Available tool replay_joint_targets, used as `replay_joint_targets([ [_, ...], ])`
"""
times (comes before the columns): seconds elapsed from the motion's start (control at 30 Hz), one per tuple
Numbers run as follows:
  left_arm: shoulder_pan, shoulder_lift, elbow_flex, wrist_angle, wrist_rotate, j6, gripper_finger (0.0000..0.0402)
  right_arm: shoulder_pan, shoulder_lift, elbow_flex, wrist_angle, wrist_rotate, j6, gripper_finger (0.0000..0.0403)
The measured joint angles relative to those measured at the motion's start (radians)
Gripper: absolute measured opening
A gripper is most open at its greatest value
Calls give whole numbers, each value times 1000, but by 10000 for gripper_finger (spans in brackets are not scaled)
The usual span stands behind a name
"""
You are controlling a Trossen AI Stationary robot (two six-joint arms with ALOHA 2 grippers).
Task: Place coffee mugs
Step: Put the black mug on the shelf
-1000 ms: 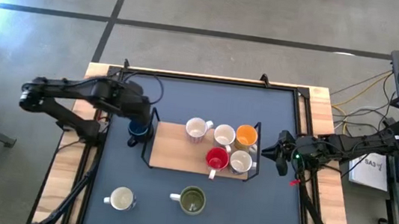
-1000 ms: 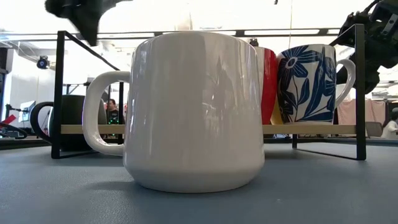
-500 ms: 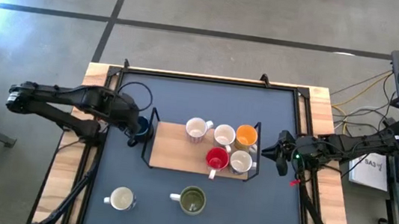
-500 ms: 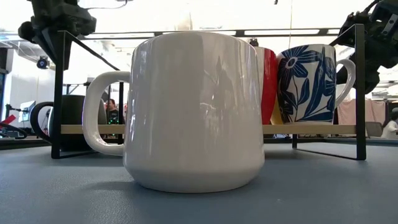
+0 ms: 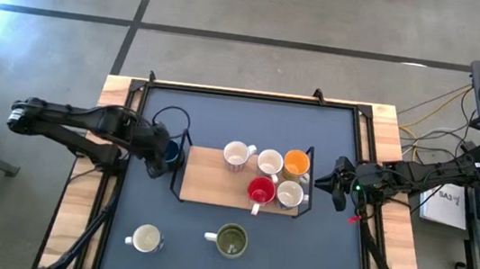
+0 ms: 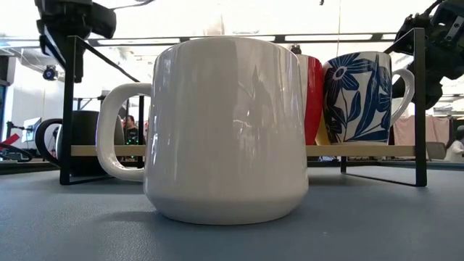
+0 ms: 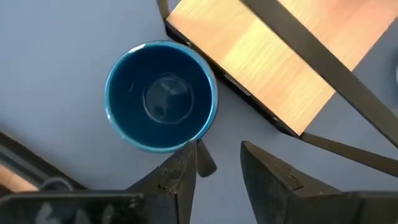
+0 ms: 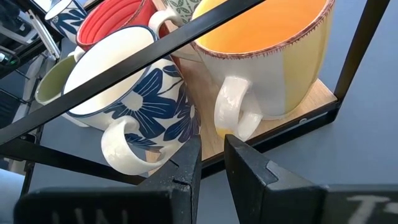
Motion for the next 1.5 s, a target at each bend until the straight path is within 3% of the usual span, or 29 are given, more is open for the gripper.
replay_joint_targets([
  [0.43,0,65,-36,21,-24,41,110,0,0,0,0,0,0,59],
  [0.63,0,46,-106,97,-74,-145,110,0,0,0,0,0,0,59],
  [0.9,11,9,-119,33,-225,-398,110,0,0,0,0,0,0,59],
  [1.0,16,7,-140,-21,-231,-485,110,0,0,0,0,0,0,59],
  [1.5,23,5,-258,104,-257,-700,110,0,0,0,0,0,0,59],
])
